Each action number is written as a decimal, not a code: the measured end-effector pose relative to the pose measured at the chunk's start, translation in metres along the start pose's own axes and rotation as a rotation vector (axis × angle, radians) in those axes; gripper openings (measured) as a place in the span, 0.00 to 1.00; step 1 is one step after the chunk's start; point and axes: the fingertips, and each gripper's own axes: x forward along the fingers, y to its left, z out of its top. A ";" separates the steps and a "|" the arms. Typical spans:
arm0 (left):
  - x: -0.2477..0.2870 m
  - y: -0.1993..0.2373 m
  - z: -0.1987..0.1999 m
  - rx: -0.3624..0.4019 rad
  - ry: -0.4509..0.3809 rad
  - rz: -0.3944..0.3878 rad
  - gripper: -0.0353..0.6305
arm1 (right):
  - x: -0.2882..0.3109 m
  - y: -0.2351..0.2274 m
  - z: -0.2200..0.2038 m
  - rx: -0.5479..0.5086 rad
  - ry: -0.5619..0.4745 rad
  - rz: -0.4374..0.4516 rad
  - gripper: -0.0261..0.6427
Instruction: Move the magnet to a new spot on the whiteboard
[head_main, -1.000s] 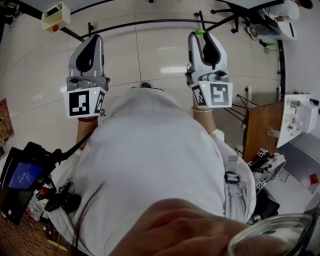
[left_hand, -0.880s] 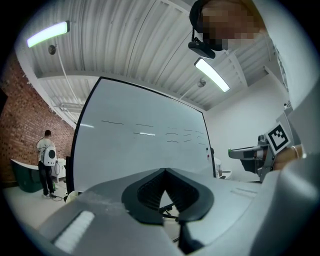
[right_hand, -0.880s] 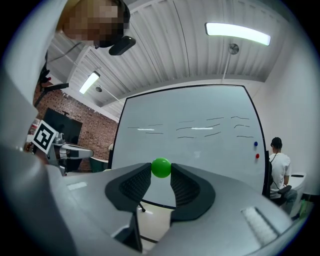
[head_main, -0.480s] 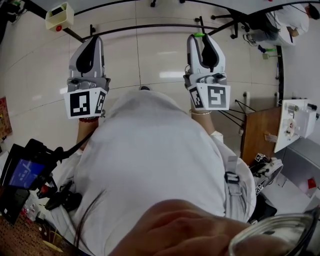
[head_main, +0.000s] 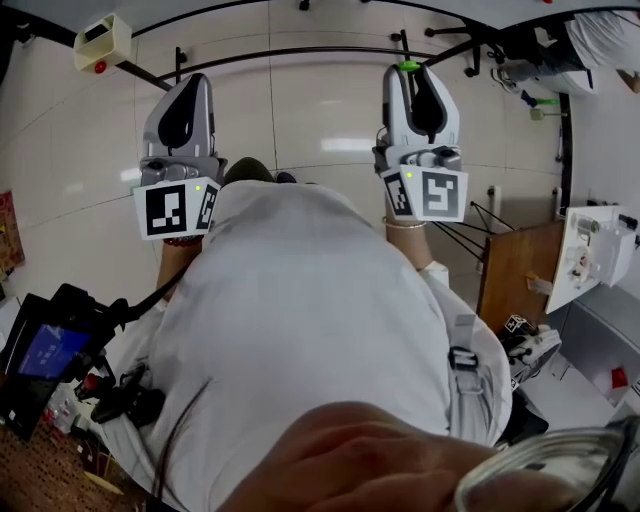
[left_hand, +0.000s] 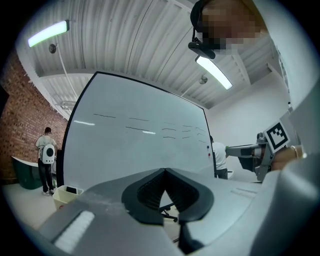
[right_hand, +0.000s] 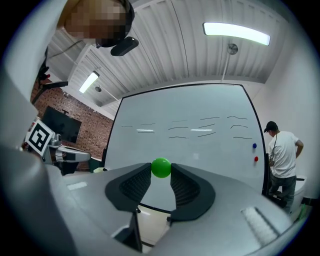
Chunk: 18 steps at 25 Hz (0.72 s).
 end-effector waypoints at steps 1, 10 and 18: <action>0.000 0.000 -0.001 0.001 0.005 0.001 0.06 | 0.000 0.000 -0.001 0.003 0.004 0.003 0.23; 0.006 -0.008 0.007 0.016 -0.005 -0.036 0.06 | 0.000 0.000 0.007 0.018 -0.021 0.005 0.23; 0.076 0.046 0.007 0.016 -0.003 -0.127 0.06 | 0.082 0.006 0.005 0.036 -0.009 -0.045 0.23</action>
